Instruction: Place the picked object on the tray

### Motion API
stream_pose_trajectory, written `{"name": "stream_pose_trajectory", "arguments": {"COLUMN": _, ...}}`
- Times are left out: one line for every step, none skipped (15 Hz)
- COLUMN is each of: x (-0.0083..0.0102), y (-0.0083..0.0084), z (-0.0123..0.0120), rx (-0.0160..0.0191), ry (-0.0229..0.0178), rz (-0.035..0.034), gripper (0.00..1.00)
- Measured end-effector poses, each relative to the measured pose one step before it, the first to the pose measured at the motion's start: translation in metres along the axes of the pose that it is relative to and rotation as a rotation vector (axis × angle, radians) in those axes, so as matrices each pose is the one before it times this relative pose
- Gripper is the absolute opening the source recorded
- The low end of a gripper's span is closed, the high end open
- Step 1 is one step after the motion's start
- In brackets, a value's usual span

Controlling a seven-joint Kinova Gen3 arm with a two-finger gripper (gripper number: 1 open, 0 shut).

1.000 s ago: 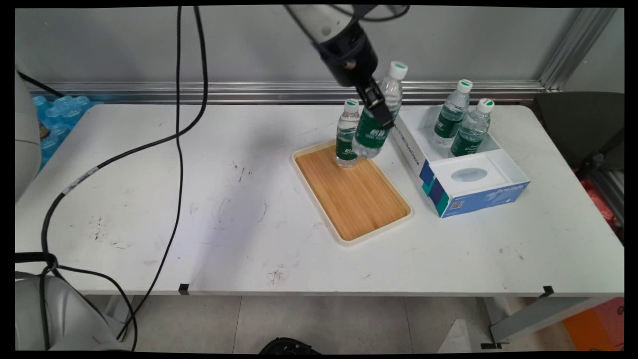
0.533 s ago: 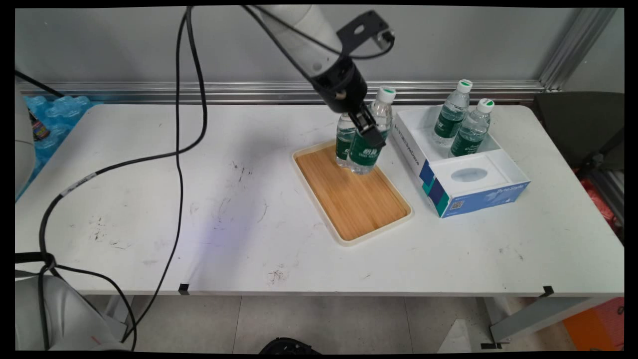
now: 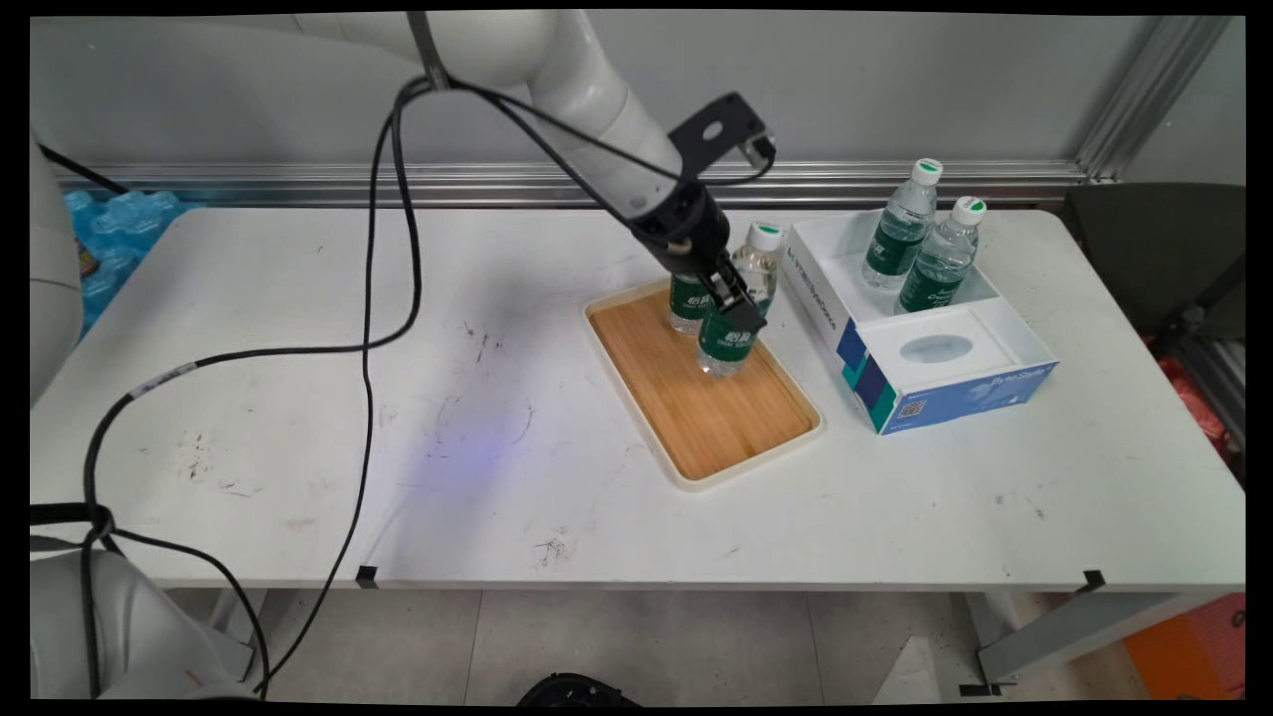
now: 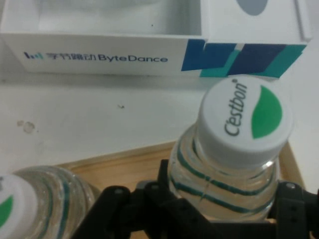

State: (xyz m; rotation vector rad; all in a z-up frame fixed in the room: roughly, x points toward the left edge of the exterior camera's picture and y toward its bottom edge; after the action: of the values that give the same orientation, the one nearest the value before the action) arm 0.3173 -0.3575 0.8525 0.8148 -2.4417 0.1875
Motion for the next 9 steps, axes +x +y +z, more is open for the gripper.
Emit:
{"name": "stream_pose_trajectory", "arguments": {"x": -0.0023, "y": -0.00032, "z": 0.00646, "rx": 0.00157, "ry": 0.00478, "rz": 0.00051, "gripper": 0.0}}
{"name": "stream_pose_trajectory", "arguments": {"x": -0.00136, "y": -0.00025, "z": 0.00403, "rx": 0.00107, "ry": 0.00313, "rz": 0.0003, "gripper": 0.0}}
{"name": "stream_pose_trajectory", "arguments": {"x": -0.00191, "y": -0.00035, "z": 0.00583, "rx": 0.001, "ry": 0.00528, "rz": 0.00045, "gripper": 0.0}}
{"name": "stream_pose_trajectory", "arguments": {"x": -0.00213, "y": -0.00023, "z": 0.00703, "rx": 0.00073, "ry": 0.00737, "rz": 0.00059, "gripper": 0.0}}
{"name": "stream_pose_trajectory", "arguments": {"x": -0.00141, "y": -0.00002, "z": 0.00521, "rx": -0.00019, "ry": 0.00526, "rz": 0.00094, "gripper": 0.0}}
{"name": "stream_pose_trajectory", "arguments": {"x": -0.00148, "y": -0.00004, "z": 0.00409, "rx": -0.00003, "ry": 0.005, "rz": 0.0007, "gripper": 0.0}}
{"name": "stream_pose_trajectory", "arguments": {"x": -0.00166, "y": -0.00005, "z": 0.00515, "rx": -0.00022, "ry": 0.0065, "rz": 0.0025, "gripper": 0.0}}
{"name": "stream_pose_trajectory", "arguments": {"x": -0.0009, "y": -0.00007, "z": 0.00355, "rx": -0.00002, "ry": 0.00477, "rz": 0.00285, "gripper": 0.0}}
{"name": "stream_pose_trajectory", "arguments": {"x": -0.00077, "y": -0.00005, "z": 0.00292, "rx": -0.00038, "ry": 0.00585, "rz": 0.00277, "gripper": 0.0}}
